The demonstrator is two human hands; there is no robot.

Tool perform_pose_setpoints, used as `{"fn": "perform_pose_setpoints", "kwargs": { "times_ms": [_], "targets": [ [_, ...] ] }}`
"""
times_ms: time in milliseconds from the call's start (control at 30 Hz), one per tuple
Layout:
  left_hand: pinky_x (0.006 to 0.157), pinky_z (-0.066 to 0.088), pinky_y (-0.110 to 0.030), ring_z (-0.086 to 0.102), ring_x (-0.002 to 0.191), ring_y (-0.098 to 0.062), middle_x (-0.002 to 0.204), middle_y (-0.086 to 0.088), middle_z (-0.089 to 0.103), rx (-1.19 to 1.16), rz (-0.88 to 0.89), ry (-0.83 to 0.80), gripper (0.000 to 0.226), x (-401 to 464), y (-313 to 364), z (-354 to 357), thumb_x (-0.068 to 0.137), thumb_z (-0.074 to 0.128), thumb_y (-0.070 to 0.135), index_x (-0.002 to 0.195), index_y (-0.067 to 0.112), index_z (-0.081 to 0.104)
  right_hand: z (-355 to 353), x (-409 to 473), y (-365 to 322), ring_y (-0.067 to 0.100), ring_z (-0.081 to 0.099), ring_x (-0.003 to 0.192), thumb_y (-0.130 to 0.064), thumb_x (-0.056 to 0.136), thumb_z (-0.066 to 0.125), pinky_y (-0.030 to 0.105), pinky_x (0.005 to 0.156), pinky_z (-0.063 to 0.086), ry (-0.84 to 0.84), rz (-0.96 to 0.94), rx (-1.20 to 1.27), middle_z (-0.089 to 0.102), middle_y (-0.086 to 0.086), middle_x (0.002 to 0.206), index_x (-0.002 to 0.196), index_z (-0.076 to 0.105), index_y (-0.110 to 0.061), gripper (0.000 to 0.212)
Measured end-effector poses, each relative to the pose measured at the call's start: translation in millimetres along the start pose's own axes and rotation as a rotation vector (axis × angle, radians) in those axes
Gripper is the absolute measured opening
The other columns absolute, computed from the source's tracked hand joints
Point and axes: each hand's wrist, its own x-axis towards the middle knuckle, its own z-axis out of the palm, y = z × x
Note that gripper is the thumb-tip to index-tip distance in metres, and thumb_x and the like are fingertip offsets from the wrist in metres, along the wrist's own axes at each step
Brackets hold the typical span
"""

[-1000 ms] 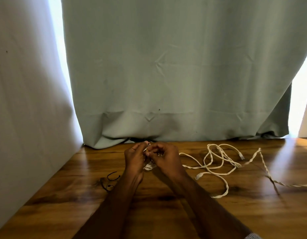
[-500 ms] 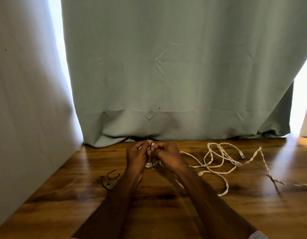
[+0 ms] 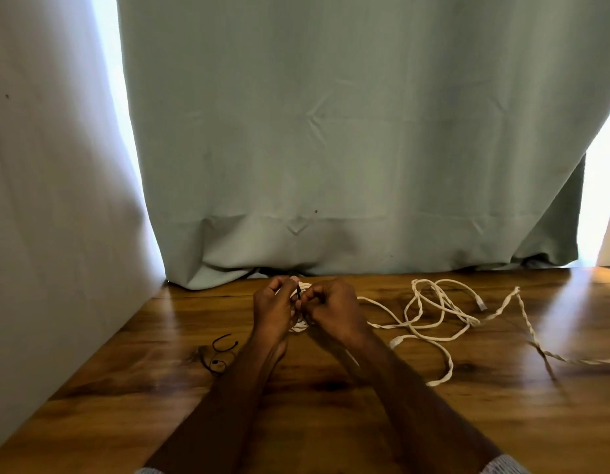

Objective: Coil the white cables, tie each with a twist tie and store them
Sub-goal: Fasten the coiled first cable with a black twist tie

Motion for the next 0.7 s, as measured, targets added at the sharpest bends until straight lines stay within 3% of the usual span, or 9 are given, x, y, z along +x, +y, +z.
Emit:
{"fn": "perform_pose_setpoints", "kwargs": {
  "times_ms": [100, 233, 300, 367, 467, 533, 633, 700],
  "targets": [
    [0.037, 0.030, -0.016, 0.043, 0.040, -0.010, 0.058, -0.005, 0.051, 0.001, -0.019, 0.033, 0.014, 2.0, 3.6, -2.9, 0.095, 0.062, 0.019, 0.082, 0.013, 0.065, 5.8, -2.6, 0.9, 0.004, 0.068, 0.068, -0.014, 0.088, 0.073, 0.025, 0.069, 0.054, 0.002, -0.039, -0.090, 0.076, -0.006, 0.076, 0.082, 0.082, -0.018, 0.011],
    [0.036, 0.028, -0.015, 0.040, 0.034, -0.005, 0.051, 0.002, 0.050, -0.017, -0.020, 0.055, 0.013, 3.5, 8.9, -4.6, 0.096, 0.060, 0.017, 0.086, 0.010, 0.065, 11.4, -9.5, 4.3, 0.009, 0.066, 0.082, -0.023, 0.090, 0.069, 0.022, 0.068, 0.045, -0.055, -0.031, -0.372, 0.077, -0.004, 0.092, 0.094, 0.081, -0.023, 0.012],
    [0.037, 0.026, -0.016, 0.036, 0.036, -0.008, 0.054, -0.001, 0.046, -0.030, -0.021, 0.063, 0.013, 5.3, 7.7, -6.6, 0.095, 0.060, 0.018, 0.085, 0.012, 0.065, 7.8, -10.9, 1.8, 0.006, 0.064, 0.080, -0.021, 0.091, 0.068, 0.021, 0.067, 0.045, -0.064, -0.045, -0.301, 0.075, -0.007, 0.089, 0.093, 0.080, -0.022, 0.013],
    [0.037, 0.025, -0.015, 0.035, 0.037, -0.010, 0.054, -0.003, 0.044, -0.055, -0.025, 0.072, 0.014, 7.8, 5.7, -8.1, 0.095, 0.061, 0.018, 0.082, 0.013, 0.064, 5.6, -10.7, -4.6, 0.006, 0.066, 0.076, -0.013, 0.093, 0.066, 0.020, 0.068, 0.050, -0.095, -0.084, -0.041, 0.073, -0.009, 0.081, 0.089, 0.079, -0.020, 0.015],
    [0.036, 0.029, -0.015, 0.039, 0.033, -0.009, 0.050, -0.002, 0.048, -0.079, -0.019, 0.061, 0.016, 6.1, 4.4, -5.7, 0.095, 0.060, 0.016, 0.079, 0.013, 0.063, 8.5, -10.0, -14.2, 0.017, 0.069, 0.069, -0.006, 0.096, 0.062, 0.030, 0.066, 0.056, -0.091, -0.089, 0.292, 0.072, 0.002, 0.074, 0.086, 0.071, -0.015, 0.017],
    [0.035, 0.029, -0.015, 0.041, 0.034, -0.010, 0.052, -0.001, 0.050, -0.083, -0.017, 0.053, 0.016, 4.6, 4.4, -3.9, 0.095, 0.060, 0.015, 0.079, 0.012, 0.062, 9.4, -9.0, -15.2, 0.016, 0.067, 0.063, -0.005, 0.097, 0.061, 0.026, 0.061, 0.054, -0.042, -0.115, 0.308, 0.070, 0.001, 0.070, 0.084, 0.068, -0.015, 0.018],
    [0.037, 0.025, -0.016, 0.040, 0.039, -0.011, 0.060, -0.006, 0.055, -0.095, -0.021, 0.062, 0.015, 8.3, 4.5, -4.4, 0.093, 0.061, 0.017, 0.078, 0.015, 0.064, 4.4, -8.1, -7.6, 0.002, 0.066, 0.063, -0.004, 0.095, 0.064, 0.016, 0.061, 0.049, 0.031, -0.189, 0.189, 0.070, -0.013, 0.069, 0.083, 0.069, -0.022, 0.022],
    [0.037, 0.023, -0.016, 0.036, 0.037, -0.009, 0.059, -0.007, 0.049, -0.107, -0.027, 0.066, 0.013, 9.9, 4.5, -5.2, 0.094, 0.061, 0.016, 0.081, 0.015, 0.065, 2.5, -8.2, -0.3, 0.004, 0.066, 0.068, -0.009, 0.092, 0.065, 0.019, 0.063, 0.050, 0.023, -0.225, 0.042, 0.071, -0.016, 0.072, 0.085, 0.071, -0.024, 0.018]
  ]
}}
